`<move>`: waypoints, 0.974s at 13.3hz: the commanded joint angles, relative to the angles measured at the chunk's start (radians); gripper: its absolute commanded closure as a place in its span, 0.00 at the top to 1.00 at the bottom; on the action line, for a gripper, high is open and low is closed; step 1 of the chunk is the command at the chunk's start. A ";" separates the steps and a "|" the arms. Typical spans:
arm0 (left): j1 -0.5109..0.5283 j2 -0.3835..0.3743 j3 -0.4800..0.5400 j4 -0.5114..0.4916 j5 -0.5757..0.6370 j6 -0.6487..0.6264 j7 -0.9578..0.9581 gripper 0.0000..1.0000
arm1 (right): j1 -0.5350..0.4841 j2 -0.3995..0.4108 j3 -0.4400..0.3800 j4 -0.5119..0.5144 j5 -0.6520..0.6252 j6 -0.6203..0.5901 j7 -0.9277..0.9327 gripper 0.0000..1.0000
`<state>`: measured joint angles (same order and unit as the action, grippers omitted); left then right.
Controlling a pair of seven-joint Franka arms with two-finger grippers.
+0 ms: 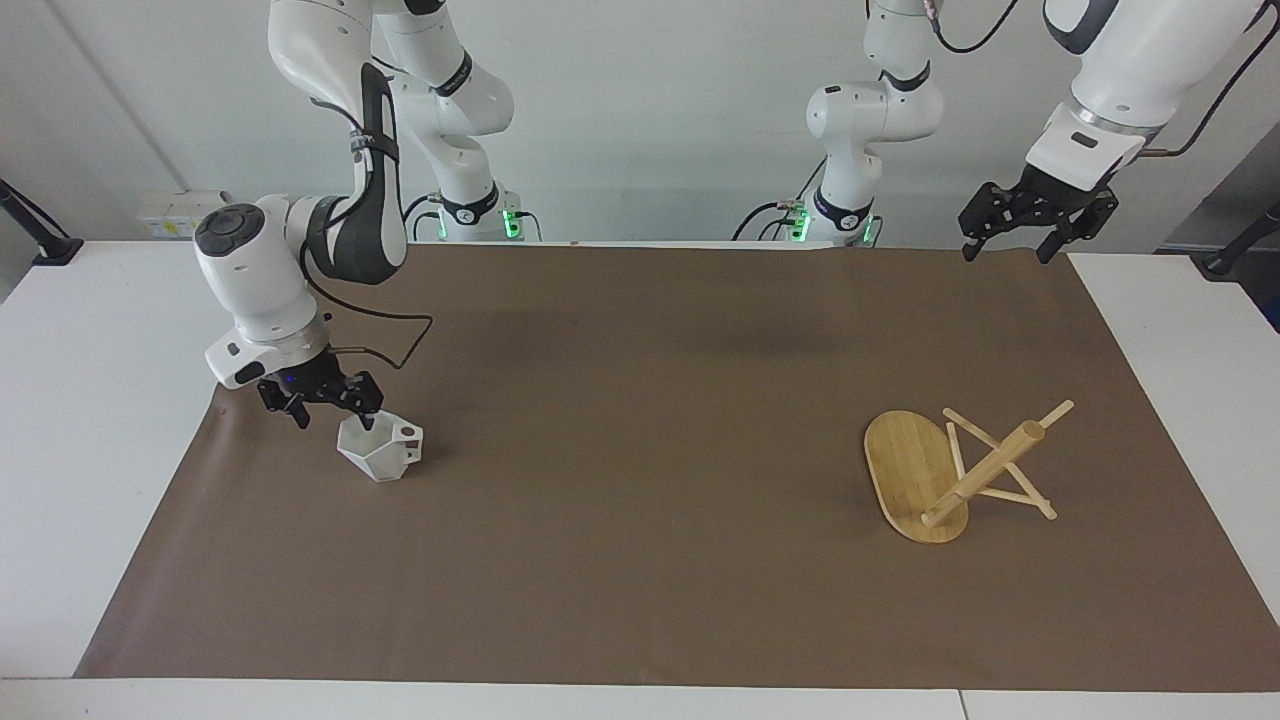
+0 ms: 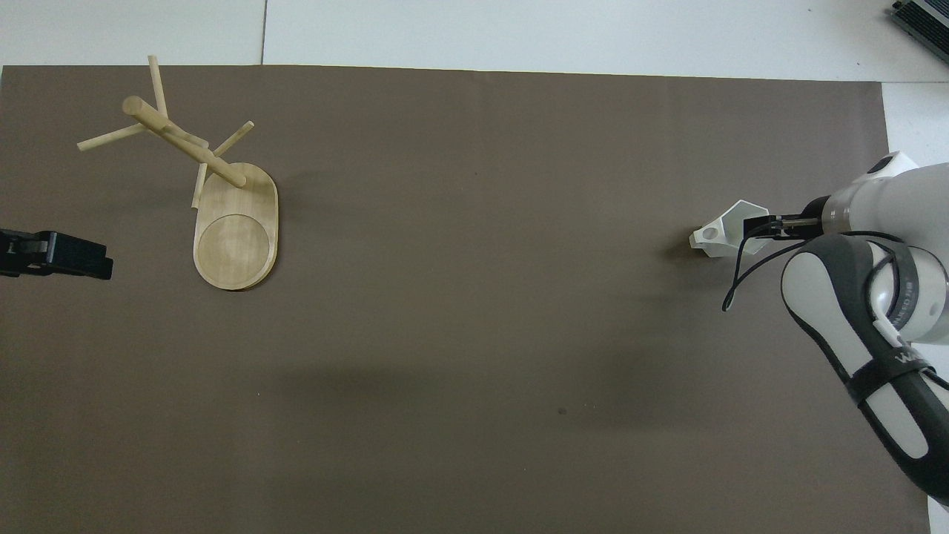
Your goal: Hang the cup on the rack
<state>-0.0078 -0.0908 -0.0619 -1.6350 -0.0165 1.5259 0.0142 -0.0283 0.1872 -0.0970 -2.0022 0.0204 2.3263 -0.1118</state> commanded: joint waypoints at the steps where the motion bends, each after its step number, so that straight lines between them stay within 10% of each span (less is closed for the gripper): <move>1: 0.002 -0.017 0.000 -0.019 0.012 -0.004 0.003 1.00 | -0.004 0.005 0.000 -0.024 0.000 0.044 -0.022 1.00; 5: 0.002 -0.017 0.000 -0.019 0.012 -0.004 0.004 1.00 | -0.004 0.003 0.002 -0.030 0.000 0.041 -0.022 0.95; 13: 0.002 -0.017 0.000 -0.019 0.012 -0.004 0.003 1.00 | -0.004 0.001 0.000 -0.030 0.000 0.031 -0.023 0.40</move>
<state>-0.0078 -0.0908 -0.0619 -1.6352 -0.0165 1.5259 0.0142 -0.0284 0.1947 -0.0970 -2.0167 0.0204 2.3408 -0.1129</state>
